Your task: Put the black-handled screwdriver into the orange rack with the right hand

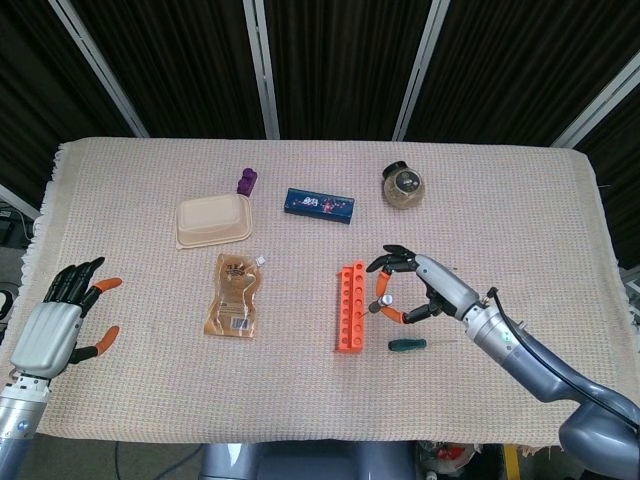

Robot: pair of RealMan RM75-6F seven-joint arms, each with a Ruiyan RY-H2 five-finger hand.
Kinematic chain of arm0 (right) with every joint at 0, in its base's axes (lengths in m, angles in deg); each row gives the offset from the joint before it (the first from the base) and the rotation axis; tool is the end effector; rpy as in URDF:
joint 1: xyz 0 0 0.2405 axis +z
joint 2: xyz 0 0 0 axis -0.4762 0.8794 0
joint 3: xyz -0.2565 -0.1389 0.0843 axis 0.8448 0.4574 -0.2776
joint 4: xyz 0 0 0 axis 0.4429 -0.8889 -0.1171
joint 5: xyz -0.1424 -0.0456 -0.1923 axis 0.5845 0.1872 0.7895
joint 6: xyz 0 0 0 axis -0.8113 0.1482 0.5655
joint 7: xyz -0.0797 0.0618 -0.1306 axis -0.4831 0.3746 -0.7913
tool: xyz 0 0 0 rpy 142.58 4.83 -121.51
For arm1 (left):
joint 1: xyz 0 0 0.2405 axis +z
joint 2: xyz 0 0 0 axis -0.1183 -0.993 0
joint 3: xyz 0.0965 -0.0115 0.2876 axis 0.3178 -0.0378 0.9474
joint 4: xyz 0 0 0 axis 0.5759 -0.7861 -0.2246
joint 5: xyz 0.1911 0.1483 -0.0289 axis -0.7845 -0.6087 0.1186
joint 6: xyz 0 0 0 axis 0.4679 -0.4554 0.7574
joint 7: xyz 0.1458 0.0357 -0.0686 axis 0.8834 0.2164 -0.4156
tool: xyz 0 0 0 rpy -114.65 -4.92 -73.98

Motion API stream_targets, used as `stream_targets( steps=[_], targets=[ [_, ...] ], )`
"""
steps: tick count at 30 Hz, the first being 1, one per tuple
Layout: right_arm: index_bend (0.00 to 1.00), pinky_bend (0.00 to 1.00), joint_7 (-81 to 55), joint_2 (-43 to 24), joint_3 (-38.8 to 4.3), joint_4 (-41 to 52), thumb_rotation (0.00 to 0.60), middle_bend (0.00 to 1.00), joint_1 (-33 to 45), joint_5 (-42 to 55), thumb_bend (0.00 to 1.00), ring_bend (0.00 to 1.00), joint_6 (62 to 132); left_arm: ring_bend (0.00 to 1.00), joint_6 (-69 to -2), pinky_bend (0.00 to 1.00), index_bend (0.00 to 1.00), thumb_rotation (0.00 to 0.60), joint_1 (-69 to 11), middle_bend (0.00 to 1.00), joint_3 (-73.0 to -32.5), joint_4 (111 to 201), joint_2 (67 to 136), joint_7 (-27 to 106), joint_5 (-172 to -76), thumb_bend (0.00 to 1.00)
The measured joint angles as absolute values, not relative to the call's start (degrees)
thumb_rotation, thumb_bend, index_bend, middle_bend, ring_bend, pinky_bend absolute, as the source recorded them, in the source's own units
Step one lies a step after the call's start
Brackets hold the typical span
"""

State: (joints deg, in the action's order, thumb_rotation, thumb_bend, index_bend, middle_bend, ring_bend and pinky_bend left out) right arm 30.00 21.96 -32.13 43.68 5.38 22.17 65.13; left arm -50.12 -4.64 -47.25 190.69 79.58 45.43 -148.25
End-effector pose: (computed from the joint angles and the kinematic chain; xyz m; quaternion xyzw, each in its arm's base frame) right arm -0.1335 -0.3671 0.1184 0.5941 -0.6512 0.4473 0.1513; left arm -0.2894 0.2360 0.1289 -0.6305 -0.4076 -0.4155 0.5135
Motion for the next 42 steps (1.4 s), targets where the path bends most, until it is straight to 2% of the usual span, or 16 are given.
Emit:
stream_targets(
  steps=[17,42],
  targets=[
    [0.68,0.00,26.8,21.4,-29.8,43.2,0.600,0.25,9.0,16.7,0.37,0.00,66.4,0.00,-50.0,0.00,0.22,0.600,-4.7,0.00,-47.3,190.2,79.8,45.1,-147.9,0.33],
    [0.68,0.00,25.4,22.1,-27.6,44.2,0.600,0.25,11.4,15.2,0.37,0.00,66.5,0.00,-49.9,0.00,0.22,0.600,-4.9,0.00,-47.4,190.0,80.0,45.0,-147.5,0.33]
  ],
)
